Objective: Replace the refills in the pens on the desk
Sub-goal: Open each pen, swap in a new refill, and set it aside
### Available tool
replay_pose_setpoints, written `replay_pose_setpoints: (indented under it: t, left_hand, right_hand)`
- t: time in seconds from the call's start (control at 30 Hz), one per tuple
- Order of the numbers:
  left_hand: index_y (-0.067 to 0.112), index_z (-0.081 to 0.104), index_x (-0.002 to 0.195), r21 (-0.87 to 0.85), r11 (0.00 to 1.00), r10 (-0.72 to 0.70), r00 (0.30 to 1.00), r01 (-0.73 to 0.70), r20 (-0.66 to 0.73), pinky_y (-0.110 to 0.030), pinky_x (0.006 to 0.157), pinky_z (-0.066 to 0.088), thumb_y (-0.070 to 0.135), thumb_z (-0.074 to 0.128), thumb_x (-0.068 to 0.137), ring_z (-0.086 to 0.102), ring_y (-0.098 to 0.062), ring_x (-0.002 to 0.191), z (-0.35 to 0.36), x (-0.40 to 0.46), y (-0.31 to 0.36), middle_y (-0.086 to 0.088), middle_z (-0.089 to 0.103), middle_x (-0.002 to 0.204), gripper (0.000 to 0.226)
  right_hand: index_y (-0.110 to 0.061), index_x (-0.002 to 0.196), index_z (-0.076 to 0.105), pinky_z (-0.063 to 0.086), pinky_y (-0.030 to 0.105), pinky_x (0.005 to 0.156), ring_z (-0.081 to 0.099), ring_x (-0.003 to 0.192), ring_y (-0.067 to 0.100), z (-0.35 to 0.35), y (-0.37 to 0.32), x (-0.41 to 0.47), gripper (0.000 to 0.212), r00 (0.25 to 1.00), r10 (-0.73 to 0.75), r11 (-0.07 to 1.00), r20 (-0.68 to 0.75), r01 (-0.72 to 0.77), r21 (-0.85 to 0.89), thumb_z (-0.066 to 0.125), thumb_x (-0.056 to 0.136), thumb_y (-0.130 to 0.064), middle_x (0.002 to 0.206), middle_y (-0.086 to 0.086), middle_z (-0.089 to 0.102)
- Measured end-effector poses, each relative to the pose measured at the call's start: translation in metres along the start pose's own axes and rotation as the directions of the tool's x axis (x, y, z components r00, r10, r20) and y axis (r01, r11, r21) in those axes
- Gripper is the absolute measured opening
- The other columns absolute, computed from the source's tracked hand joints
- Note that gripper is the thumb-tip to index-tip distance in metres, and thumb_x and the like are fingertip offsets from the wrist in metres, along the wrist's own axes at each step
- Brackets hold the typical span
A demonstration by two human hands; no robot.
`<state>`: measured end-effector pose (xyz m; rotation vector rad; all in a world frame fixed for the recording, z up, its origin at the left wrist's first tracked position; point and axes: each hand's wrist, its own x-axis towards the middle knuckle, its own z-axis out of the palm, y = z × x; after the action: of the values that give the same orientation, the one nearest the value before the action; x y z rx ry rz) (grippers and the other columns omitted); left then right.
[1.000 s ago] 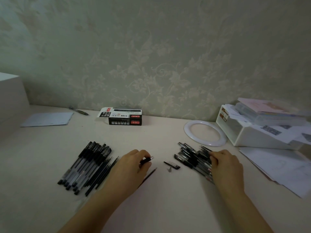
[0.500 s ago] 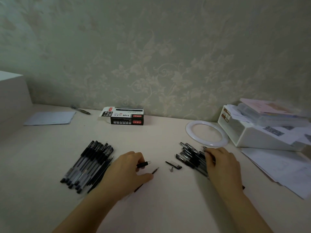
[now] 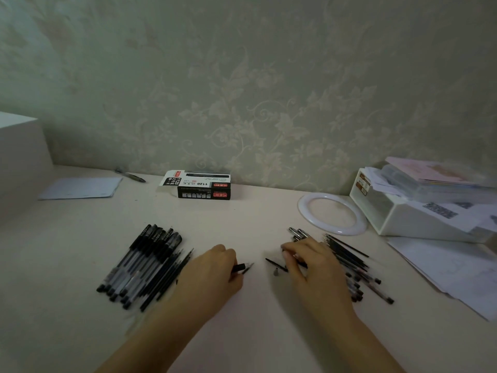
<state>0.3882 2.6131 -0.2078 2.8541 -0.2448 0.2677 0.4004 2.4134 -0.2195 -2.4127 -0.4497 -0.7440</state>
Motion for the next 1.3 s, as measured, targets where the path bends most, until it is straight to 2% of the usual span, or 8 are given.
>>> replay_pose_setpoints:
  t: [0.23,0.37,0.5,0.63,0.73,0.97,1.13,1.3]
  left_hand:
    - [0.017,0.051,0.106,-0.025,1.000,-0.017,1.000,0.018,0.016,-0.030,0.078,0.046,0.044,0.045,0.099,0.056,-0.017,0.097,0.002,0.004,-0.002,0.002,0.050,0.108,0.029]
    - [0.018,0.052,0.102,-0.025,0.999,-0.042,0.999,0.041,-0.030,-0.031,0.077,0.049,0.044,0.047,0.098,0.056,-0.016,0.093,0.000,0.004,-0.003,0.004,0.050,0.102,0.027]
    - [0.023,0.050,0.093,-0.168,0.986,-0.051,0.958,0.003,-0.283,-0.031,0.067,0.050,0.044,0.049,0.096,0.055,-0.009,0.076,-0.013,0.006,-0.005,0.010,0.052,0.089,0.021]
    - [0.033,0.049,0.078,-0.498,0.849,-0.113,0.858,-0.179,-0.501,-0.014,0.054,0.041,0.042,0.055,0.091,0.051,-0.003,0.057,-0.026,0.007,0.003,0.016,0.057,0.066,0.017]
    - [0.031,0.051,0.074,-0.712,0.667,-0.159,0.892,-0.219,-0.423,-0.010,0.050,0.036,0.042,0.058,0.089,0.045,-0.001,0.051,-0.023,0.005,0.013,0.016,0.054,0.060,0.020]
    - [0.017,0.057,0.073,-0.909,0.403,-0.174,0.966,-0.106,-0.190,-0.018,0.052,0.041,0.028,0.064,0.090,0.046,-0.006,0.053,0.001,0.008,0.020,0.009,0.051,0.058,0.022]
    - [0.026,0.058,0.079,-0.899,0.436,-0.135,0.986,-0.032,-0.100,-0.016,0.055,0.044,0.035,0.062,0.090,0.054,-0.002,0.057,0.010,0.008,0.020,0.011,0.060,0.064,0.015]
    - [0.037,0.055,0.093,-0.792,0.611,-0.002,1.000,-0.023,-0.030,-0.015,0.047,0.035,0.041,0.048,0.096,0.043,-0.003,0.051,0.013,0.004,0.010,0.010,0.056,0.070,0.009]
  right_hand:
    - [-0.014,0.099,0.074,0.052,0.031,0.076,0.060,0.083,0.013,0.001,-0.004,-0.002,0.011,0.999,-0.027,0.999,0.038,0.025,0.034,0.068,0.090,-0.012,0.092,-0.007,0.066]
    - [-0.016,0.100,0.074,0.046,0.014,0.075,0.060,0.081,0.008,0.003,-0.004,-0.001,0.012,0.999,-0.004,0.997,0.050,0.000,0.073,0.068,0.090,-0.013,0.092,-0.010,0.064]
    - [-0.026,0.096,0.074,0.045,0.007,0.066,0.063,0.077,0.004,0.003,-0.011,0.000,0.011,0.988,0.128,0.949,0.081,-0.146,0.281,0.071,0.088,-0.019,0.087,-0.016,0.067]
    - [-0.036,0.092,0.075,0.048,0.012,0.068,0.067,0.075,0.004,0.006,-0.029,-0.002,0.013,0.893,0.249,0.730,0.374,-0.427,0.533,0.077,0.081,-0.029,0.087,-0.012,0.072]
    - [-0.034,0.092,0.076,0.047,0.015,0.064,0.061,0.066,0.004,0.013,-0.040,-0.008,0.013,0.849,0.169,0.684,0.500,-0.467,0.561,0.078,0.079,-0.034,0.085,-0.006,0.071]
    - [-0.022,0.085,0.074,0.042,0.023,0.064,0.054,0.067,0.009,0.010,-0.037,-0.005,0.001,0.870,0.126,0.654,0.477,-0.434,0.619,0.074,0.086,-0.022,0.080,0.013,0.067]
    - [-0.007,0.077,0.059,0.036,0.024,0.060,0.046,0.062,0.012,0.015,-0.035,-0.007,0.025,0.855,0.150,0.636,0.497,-0.468,0.613,0.065,0.092,-0.026,0.067,0.002,0.055]
    - [-0.009,0.086,0.061,0.048,0.017,0.053,0.058,0.055,0.007,0.006,-0.012,0.007,0.019,0.831,0.468,0.464,0.302,-0.521,0.716,0.052,0.100,-0.019,0.063,-0.001,0.067]
